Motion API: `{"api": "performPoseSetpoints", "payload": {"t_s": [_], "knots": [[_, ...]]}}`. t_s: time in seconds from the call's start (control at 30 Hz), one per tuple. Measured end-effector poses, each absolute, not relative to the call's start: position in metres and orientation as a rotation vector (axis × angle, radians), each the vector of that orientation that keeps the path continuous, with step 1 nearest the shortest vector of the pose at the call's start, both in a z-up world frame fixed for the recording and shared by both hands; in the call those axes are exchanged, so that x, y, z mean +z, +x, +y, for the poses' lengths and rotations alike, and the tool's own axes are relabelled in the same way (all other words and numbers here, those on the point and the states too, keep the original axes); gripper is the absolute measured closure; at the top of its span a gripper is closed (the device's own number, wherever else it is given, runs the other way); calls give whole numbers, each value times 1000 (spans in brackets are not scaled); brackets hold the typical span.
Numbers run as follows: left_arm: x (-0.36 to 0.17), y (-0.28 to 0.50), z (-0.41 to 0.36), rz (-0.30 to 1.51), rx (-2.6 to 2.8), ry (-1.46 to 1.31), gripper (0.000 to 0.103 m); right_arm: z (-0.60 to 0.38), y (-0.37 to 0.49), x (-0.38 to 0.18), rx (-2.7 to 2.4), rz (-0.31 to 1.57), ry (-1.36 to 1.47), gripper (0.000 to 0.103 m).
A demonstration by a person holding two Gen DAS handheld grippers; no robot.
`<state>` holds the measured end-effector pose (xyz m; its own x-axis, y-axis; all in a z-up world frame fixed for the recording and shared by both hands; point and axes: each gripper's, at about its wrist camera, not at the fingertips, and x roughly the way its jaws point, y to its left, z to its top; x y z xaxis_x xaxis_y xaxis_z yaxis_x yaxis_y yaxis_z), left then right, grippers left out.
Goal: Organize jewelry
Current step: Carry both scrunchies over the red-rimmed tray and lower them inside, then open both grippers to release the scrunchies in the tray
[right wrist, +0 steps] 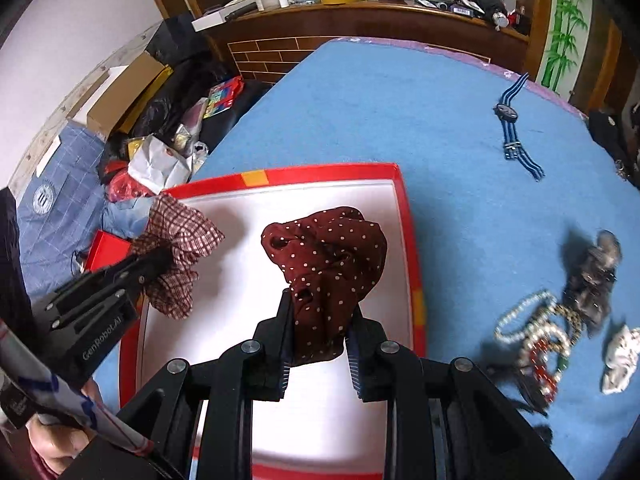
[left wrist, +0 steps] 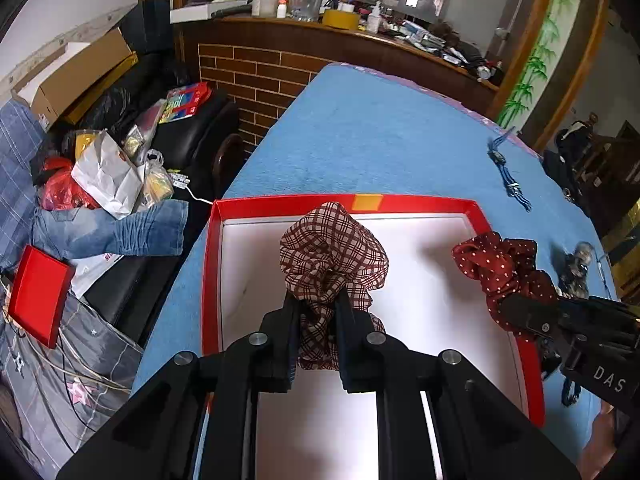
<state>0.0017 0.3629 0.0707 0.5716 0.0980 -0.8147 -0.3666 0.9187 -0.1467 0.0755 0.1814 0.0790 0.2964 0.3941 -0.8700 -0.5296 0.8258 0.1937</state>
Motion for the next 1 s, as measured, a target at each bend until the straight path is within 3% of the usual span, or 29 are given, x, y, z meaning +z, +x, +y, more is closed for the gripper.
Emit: {"api": "performPoseSetpoints", "payload": {"t_s": [0.37, 0.8, 1.0], "knots": [[52, 30, 377, 963, 282, -333, 89, 225, 105, 57, 637, 1140, -130, 76], [44, 34, 385, 948, 283, -341, 76, 235, 121, 38, 635, 1167, -103, 76], [45, 36, 389, 941, 299, -345, 76, 240, 125, 34, 656, 1187, -80, 76]]}}
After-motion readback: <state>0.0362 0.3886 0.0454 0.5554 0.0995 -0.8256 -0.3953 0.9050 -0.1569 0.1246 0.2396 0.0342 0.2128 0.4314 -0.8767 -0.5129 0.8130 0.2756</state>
